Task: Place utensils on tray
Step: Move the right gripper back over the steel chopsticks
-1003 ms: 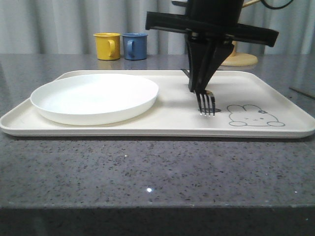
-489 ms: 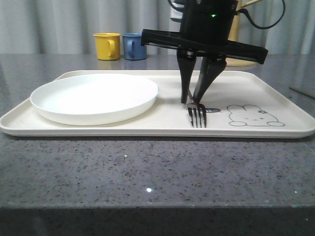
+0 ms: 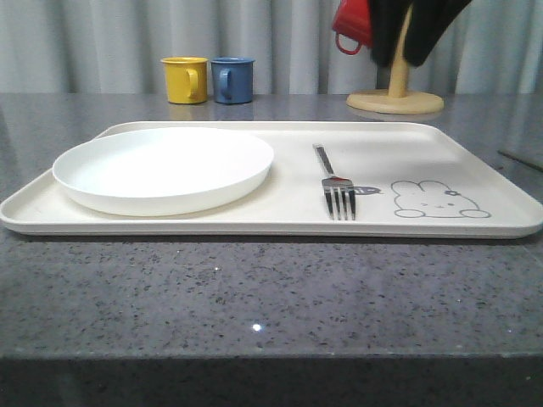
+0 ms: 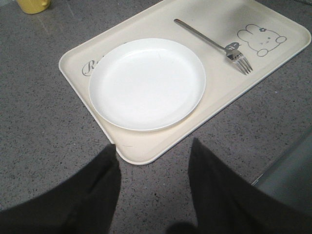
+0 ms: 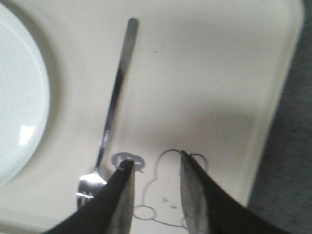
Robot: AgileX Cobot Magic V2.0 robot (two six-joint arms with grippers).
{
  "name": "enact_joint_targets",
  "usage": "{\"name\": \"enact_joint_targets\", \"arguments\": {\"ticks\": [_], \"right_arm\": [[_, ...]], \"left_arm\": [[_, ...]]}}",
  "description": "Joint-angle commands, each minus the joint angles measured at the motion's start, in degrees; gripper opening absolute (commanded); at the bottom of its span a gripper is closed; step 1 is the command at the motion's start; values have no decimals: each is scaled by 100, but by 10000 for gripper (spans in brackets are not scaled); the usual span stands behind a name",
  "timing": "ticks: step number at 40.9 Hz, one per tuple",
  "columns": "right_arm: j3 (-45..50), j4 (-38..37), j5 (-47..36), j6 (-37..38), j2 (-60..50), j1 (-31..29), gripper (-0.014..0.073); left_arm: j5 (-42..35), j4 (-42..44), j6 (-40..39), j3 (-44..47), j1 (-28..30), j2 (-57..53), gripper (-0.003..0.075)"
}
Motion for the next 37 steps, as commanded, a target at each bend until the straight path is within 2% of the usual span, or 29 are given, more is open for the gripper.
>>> {"name": "enact_joint_targets", "arguments": {"ticks": [1, 8, 12, 18, 24, 37], "right_arm": [[87, -342, 20, -338, -652, -281, 269], [668, 159, 99, -1163, -1119, -1198, 269], [924, 589, 233, -1742, -1115, -1825, 269], [1388, 846, 261, -2476, -1077, -2441, 269], [1692, 719, 247, -2606, -890, -2649, 269], [1751, 410, 160, -2606, -240, -2654, 269]], "left_arm": [[-393, -40, -46, -144, -38, 6, 313], [-393, -40, -46, -144, -38, 6, 313], [-393, -40, -46, -144, -38, 6, 313], [-393, -40, -46, -144, -38, 6, 313], [-393, -40, -46, -144, -38, 6, 313], [-393, -40, -46, -144, -38, 6, 313]]}}
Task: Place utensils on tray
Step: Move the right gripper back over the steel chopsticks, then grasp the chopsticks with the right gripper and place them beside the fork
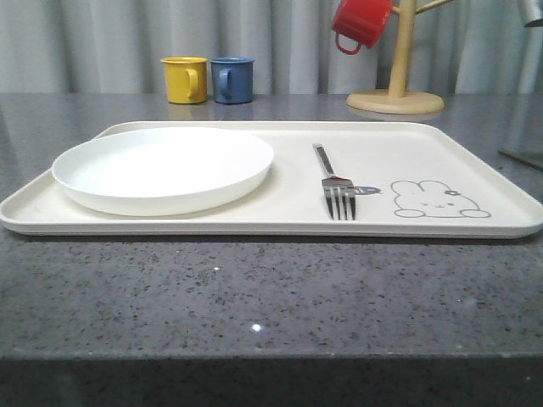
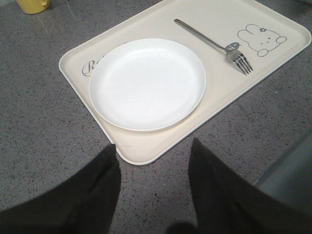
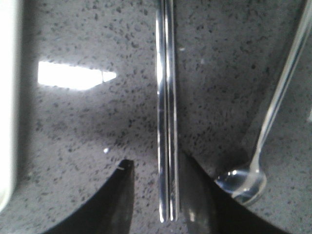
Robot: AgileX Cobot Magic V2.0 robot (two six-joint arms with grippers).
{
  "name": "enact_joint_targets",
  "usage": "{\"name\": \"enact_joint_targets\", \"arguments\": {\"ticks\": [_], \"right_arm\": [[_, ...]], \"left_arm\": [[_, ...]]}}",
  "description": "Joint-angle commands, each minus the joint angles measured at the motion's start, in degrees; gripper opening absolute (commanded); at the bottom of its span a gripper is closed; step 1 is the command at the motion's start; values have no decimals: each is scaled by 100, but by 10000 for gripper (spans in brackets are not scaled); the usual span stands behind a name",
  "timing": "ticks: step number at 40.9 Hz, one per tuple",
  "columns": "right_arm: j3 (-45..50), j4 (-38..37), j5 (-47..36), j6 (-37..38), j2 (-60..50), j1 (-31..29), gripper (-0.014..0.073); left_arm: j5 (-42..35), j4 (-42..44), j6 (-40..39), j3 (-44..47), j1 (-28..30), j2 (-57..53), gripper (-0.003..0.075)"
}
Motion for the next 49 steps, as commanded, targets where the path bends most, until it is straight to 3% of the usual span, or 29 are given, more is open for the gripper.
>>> {"name": "enact_joint_targets", "arguments": {"ticks": [1, 34, 44, 49], "right_arm": [[-122, -205, 52, -76, -41, -45, 269], [-128, -160, -410, -76, 277, -45, 265], [-146, -53, -246, -76, 290, -45, 71], [-158, 91, -197, -76, 250, -45, 44]], "left_arm": [[-393, -40, -46, -144, -38, 6, 313], [-393, -40, -46, -144, -38, 6, 313], [-393, -40, -46, -144, -38, 6, 313], [-393, -40, -46, -144, -38, 6, 313]]}}
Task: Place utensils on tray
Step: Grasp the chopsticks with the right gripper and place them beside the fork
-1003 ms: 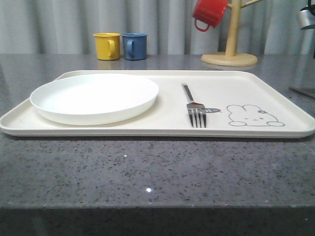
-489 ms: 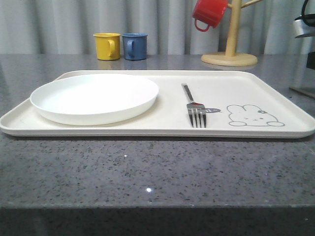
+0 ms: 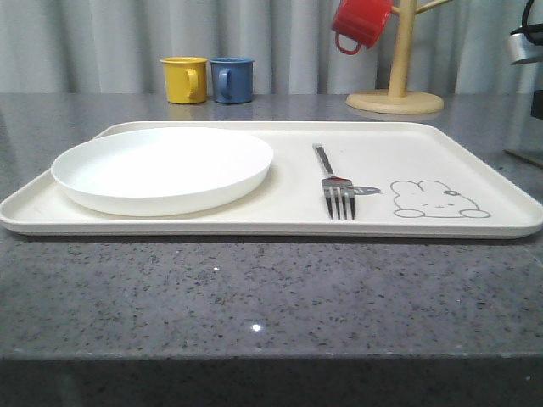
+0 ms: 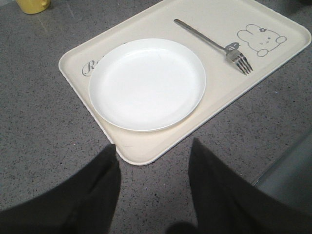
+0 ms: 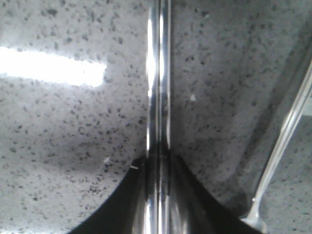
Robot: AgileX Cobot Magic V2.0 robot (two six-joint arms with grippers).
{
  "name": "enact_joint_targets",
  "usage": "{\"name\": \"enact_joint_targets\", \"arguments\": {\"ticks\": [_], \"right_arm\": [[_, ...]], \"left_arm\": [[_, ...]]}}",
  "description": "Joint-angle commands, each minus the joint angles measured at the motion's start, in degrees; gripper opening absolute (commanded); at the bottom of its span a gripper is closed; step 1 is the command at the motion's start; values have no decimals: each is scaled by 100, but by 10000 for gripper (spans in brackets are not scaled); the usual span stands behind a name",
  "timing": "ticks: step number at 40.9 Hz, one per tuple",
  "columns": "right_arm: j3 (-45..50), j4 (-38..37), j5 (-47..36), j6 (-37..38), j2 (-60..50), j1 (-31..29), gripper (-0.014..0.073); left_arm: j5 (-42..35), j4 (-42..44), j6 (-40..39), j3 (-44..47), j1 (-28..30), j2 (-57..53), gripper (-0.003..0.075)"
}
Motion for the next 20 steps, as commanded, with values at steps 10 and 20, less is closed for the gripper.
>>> {"name": "enact_joint_targets", "arguments": {"ticks": [10, 20], "right_arm": [[-708, 1088, 635, -50, -398, 81, 44], [-1193, 2078, 656, 291, -400, 758, 45]], "left_arm": [[-393, -40, -46, -144, -38, 6, 313], [-393, -40, -46, -144, -38, 6, 313]]}}
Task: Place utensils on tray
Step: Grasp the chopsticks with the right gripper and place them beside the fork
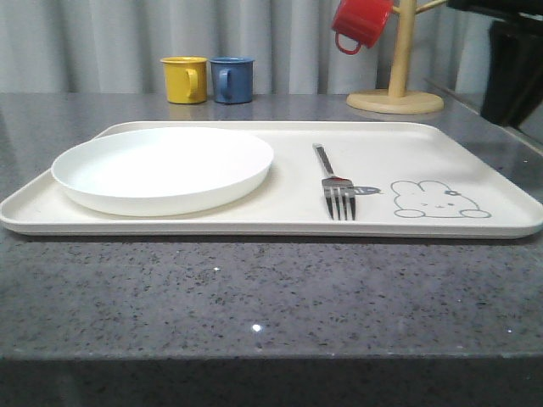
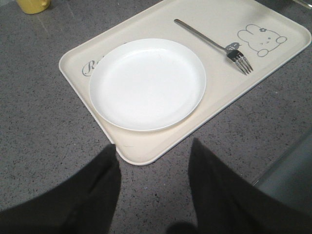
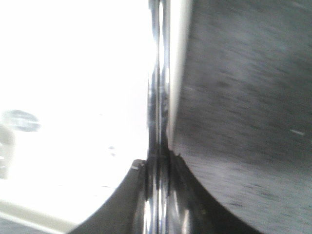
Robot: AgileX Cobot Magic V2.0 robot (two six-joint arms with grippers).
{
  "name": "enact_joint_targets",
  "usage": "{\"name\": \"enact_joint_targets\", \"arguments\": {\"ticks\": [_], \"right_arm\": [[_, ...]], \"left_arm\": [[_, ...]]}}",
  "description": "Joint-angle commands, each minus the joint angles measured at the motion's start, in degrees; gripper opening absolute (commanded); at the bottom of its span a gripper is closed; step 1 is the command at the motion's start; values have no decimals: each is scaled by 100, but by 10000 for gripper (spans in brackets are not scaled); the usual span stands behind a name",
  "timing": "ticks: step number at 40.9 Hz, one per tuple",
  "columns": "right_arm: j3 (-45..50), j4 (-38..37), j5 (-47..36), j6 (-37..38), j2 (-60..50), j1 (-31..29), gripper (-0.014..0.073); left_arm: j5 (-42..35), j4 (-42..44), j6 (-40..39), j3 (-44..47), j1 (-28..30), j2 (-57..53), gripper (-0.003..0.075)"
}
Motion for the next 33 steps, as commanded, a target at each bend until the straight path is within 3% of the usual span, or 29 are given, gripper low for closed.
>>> {"name": "enact_joint_targets", "arguments": {"ticks": [1, 14, 22, 25, 33], "right_arm": [[-218, 333, 344, 296, -243, 315, 45], [-212, 326, -191, 1760, 337, 928, 45], [-212, 326, -265, 1867, 618, 938, 62], [-212, 326, -344, 1867, 645, 938, 101], [-219, 312, -474, 1860, 645, 938, 327]], "left_arm": [[-393, -40, -46, -144, -38, 6, 313], [-393, -40, -46, -144, -38, 6, 313], [-393, -40, -46, -144, -38, 6, 313], [-393, -40, -46, -144, -38, 6, 313], [-393, -40, -46, -144, -38, 6, 313]]}}
